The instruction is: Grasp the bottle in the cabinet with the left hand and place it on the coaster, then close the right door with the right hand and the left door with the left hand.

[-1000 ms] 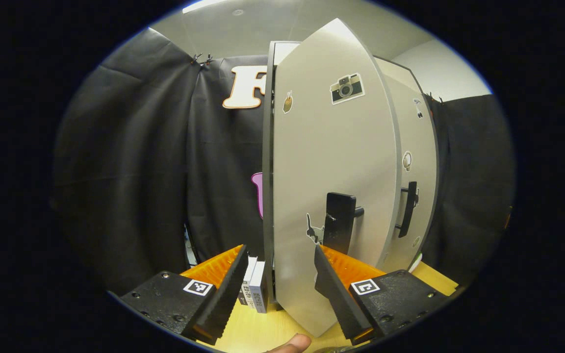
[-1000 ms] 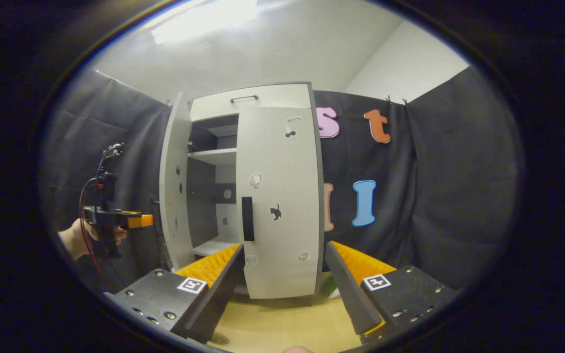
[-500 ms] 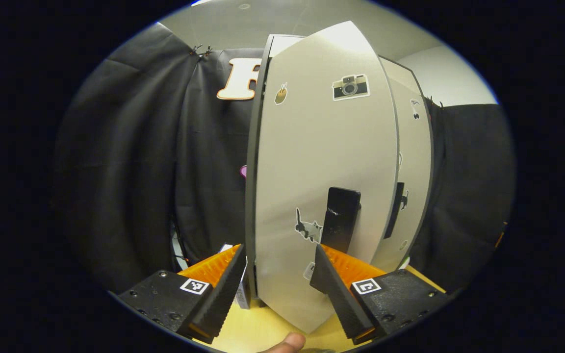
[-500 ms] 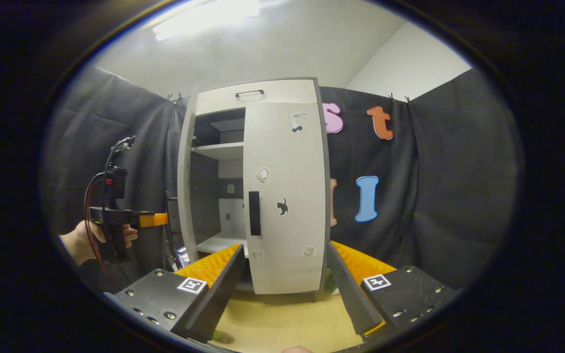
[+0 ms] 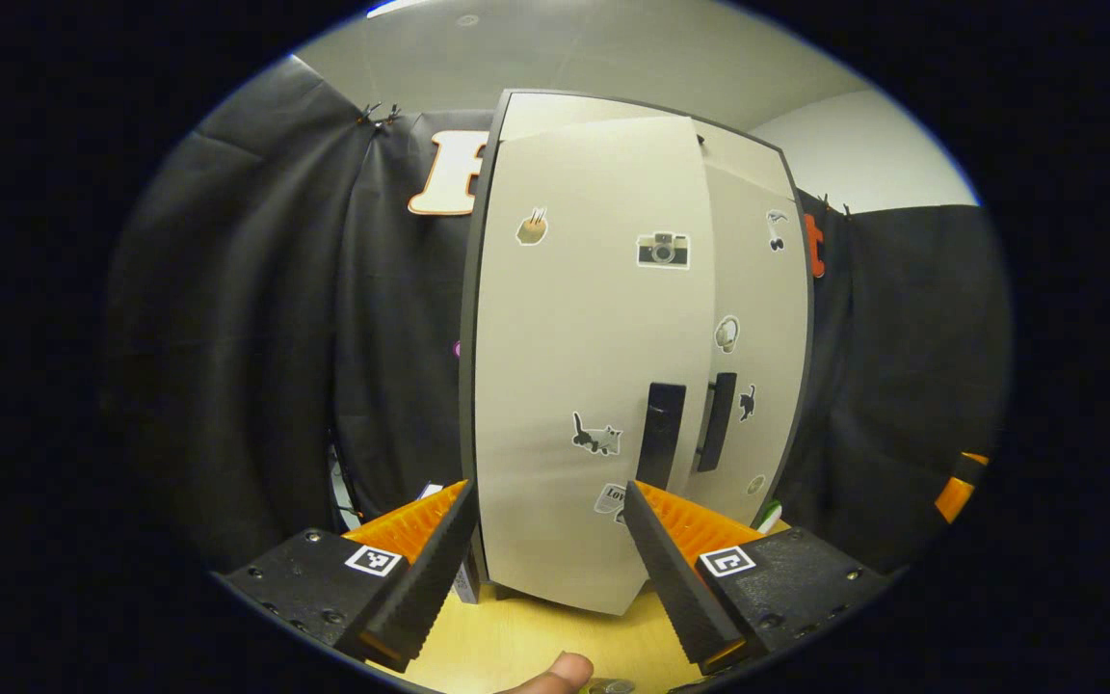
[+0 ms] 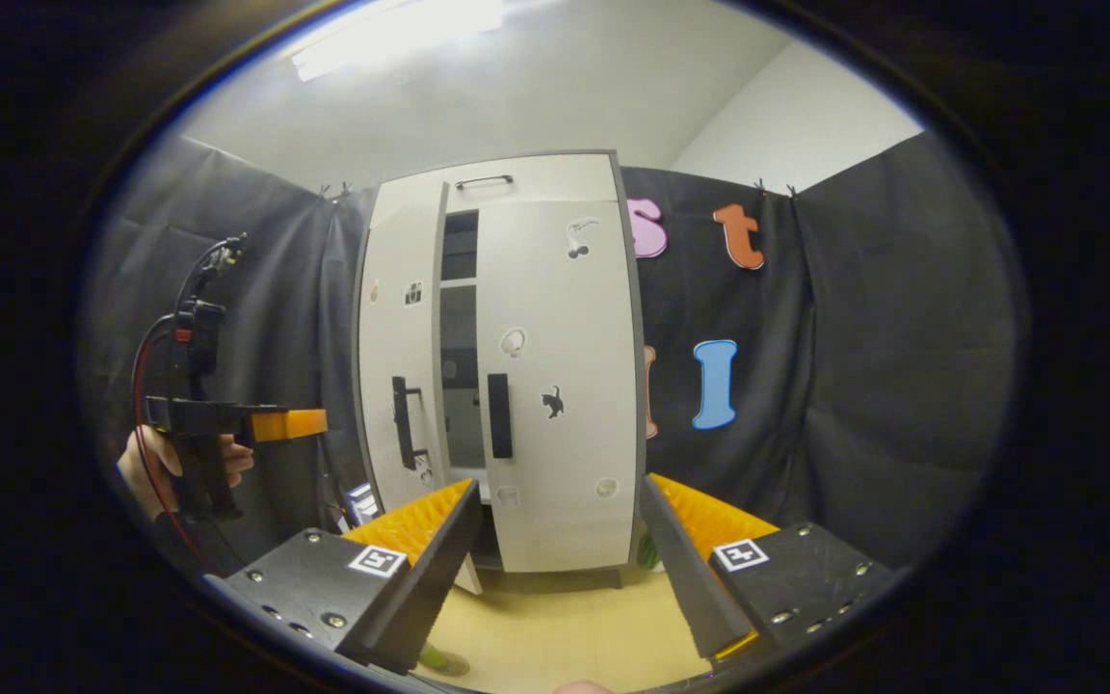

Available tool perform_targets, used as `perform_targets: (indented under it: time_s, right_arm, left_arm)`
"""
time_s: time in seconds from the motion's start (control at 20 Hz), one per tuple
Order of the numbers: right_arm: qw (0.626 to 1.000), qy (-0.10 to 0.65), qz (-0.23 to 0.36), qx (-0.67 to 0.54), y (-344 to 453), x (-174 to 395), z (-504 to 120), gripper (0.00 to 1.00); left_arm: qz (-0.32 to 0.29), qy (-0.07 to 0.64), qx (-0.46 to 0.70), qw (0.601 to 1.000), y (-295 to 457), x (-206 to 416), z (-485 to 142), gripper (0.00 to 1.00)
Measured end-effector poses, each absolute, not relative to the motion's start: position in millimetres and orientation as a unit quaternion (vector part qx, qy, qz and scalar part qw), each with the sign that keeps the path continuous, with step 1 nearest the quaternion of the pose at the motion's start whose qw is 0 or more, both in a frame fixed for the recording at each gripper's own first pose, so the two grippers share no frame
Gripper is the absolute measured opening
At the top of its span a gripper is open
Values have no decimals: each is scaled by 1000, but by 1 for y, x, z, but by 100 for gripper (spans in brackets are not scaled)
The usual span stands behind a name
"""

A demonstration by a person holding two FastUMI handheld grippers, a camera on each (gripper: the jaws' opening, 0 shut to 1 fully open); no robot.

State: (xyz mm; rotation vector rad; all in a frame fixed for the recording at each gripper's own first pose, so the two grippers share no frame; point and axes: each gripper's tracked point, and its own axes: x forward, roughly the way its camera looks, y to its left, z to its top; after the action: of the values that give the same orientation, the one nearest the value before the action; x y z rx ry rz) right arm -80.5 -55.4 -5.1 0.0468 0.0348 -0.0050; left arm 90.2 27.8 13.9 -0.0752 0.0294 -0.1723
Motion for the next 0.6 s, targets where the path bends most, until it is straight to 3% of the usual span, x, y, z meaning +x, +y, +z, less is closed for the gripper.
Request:
perform_targets:
  time_s: [0.6]
  right_arm:
    - [999,1,-19,34,-67,-93,15,100]
  left_arm:
    - [-112,3,-27,993,-9,55,25,96]
